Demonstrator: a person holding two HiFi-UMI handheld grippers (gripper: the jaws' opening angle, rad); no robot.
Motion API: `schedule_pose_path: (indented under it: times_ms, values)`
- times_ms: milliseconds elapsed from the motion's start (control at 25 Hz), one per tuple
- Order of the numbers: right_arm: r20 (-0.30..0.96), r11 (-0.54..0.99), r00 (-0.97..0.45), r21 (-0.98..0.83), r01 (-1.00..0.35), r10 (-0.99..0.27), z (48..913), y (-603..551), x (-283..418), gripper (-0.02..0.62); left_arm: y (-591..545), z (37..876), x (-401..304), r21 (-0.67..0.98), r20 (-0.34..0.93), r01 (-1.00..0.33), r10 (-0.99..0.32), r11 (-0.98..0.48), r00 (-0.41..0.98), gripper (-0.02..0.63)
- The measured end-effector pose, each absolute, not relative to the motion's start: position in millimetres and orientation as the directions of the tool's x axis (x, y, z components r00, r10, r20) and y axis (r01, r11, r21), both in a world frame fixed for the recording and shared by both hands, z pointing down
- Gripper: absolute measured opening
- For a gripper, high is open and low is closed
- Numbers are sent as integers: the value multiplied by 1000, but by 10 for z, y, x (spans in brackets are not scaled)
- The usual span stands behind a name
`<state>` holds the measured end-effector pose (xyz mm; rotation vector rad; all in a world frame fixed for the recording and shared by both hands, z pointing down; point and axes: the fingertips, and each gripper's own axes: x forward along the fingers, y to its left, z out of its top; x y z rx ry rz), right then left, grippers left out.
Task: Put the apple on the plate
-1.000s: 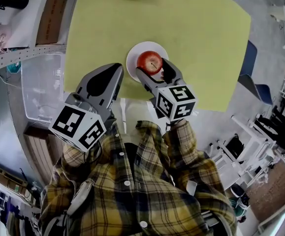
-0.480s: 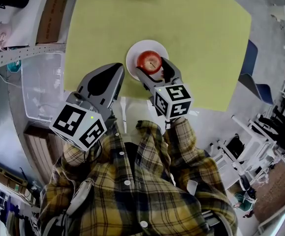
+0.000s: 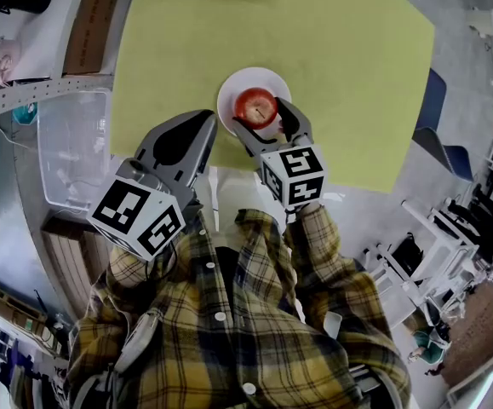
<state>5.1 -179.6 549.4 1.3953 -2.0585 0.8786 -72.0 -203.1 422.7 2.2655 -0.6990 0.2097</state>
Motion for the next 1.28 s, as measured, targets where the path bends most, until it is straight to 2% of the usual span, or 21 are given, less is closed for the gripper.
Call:
schedule_pose_path:
  times_ms: [680,1280]
  values:
    - [685,265,-340,-217,-939,-644,5380,-1822,12,373,-2025,4230,-798,614,332,-548,-444,-568,832,8]
    - [608,260,-358,-247,-934,-708,4833,-1897,56,370,-2101,3879,-759,588,273,-539,-480,-603,834,8]
